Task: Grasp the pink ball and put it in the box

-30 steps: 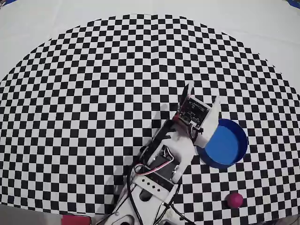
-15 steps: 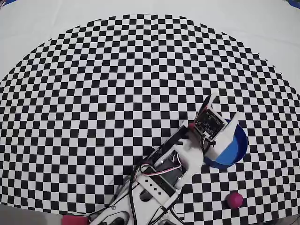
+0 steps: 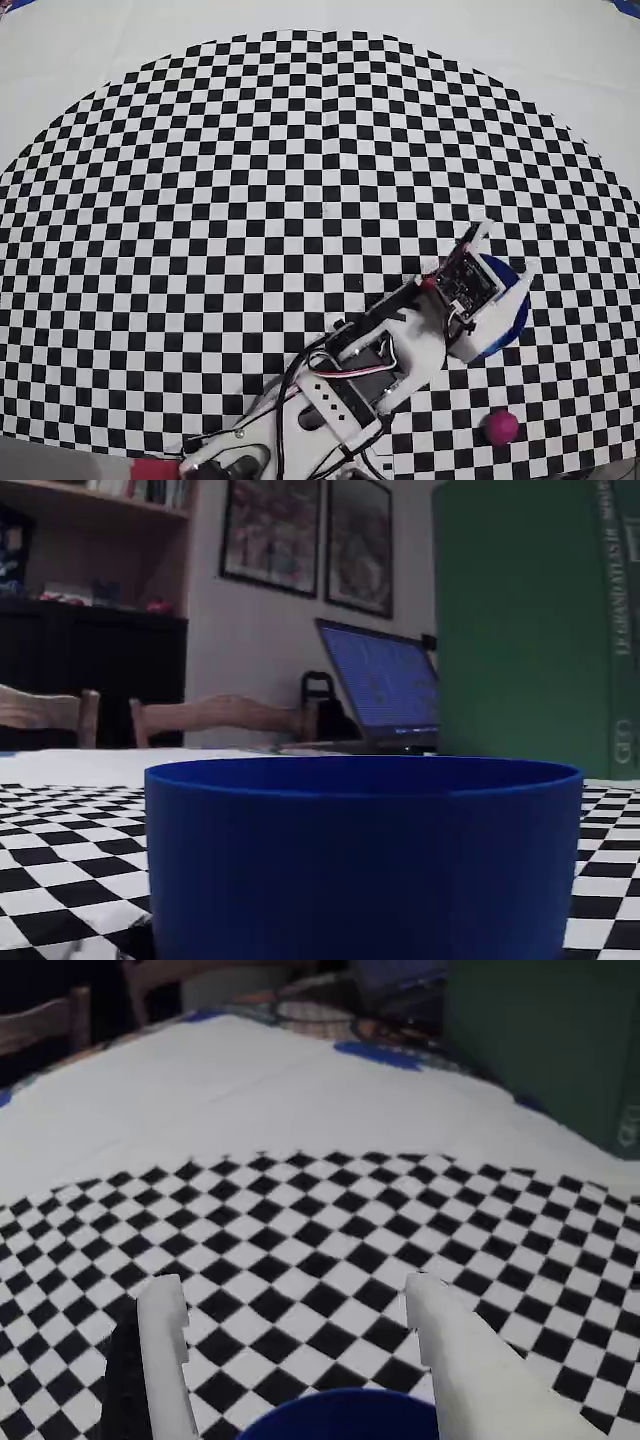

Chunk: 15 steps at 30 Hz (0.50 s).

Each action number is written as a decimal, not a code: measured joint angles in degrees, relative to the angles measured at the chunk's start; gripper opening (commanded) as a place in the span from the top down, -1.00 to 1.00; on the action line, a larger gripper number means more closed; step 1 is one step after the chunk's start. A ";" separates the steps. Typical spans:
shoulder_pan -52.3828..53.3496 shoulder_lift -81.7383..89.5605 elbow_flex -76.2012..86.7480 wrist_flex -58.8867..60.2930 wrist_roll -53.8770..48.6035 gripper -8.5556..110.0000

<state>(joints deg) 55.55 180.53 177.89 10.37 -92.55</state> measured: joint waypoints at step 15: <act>14.15 0.00 0.00 0.00 0.00 0.44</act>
<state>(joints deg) 69.70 180.53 177.89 10.37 -92.55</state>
